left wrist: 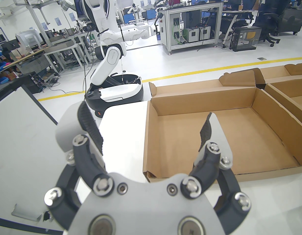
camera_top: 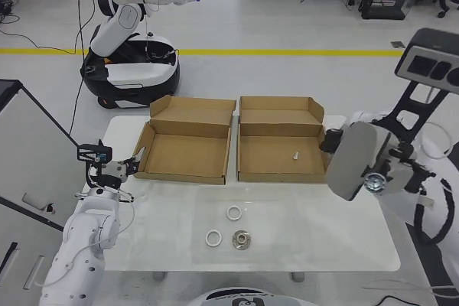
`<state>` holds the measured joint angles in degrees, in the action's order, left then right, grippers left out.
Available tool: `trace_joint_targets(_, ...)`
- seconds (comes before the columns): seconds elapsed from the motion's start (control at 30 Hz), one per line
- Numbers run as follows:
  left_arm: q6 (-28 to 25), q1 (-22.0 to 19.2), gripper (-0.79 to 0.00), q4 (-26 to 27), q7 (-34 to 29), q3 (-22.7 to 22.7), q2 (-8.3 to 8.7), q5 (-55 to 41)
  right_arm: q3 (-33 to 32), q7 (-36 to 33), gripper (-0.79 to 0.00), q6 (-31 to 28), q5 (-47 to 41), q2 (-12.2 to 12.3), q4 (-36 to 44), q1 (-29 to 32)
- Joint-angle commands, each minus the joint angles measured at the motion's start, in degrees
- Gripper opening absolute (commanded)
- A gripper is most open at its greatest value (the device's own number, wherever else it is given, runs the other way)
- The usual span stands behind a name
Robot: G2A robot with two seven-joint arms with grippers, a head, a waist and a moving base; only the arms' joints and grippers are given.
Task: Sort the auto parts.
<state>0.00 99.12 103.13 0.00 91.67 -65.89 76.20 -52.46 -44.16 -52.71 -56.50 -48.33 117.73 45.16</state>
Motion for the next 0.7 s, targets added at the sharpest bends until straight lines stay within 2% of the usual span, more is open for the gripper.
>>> trace_joint_targets(0.0,0.0,0.0,0.0,0.0,0.0,0.0,0.0,0.0,-0.5,-0.85,-0.785,2.4,2.38,-0.13,0.15,-0.01)
trace_joint_targets(0.13,0.0,0.0,0.0,0.0,0.0,0.0,0.0,0.0,-0.79,-1.55,-0.785,6.17,5.49,-0.56,0.81,0.06)
trace_joint_targets(0.33,0.0,0.0,0.0,0.0,0.0,0.0,0.0,0.0,-0.31,-0.99,-0.785,8.7,7.66,-1.59,1.64,0.16)
trace_joint_targets(0.67,0.0,0.0,0.0,0.0,0.0,0.0,0.0,0.0,-0.29,1.53,-0.785,8.93,6.26,-3.25,2.91,1.58)
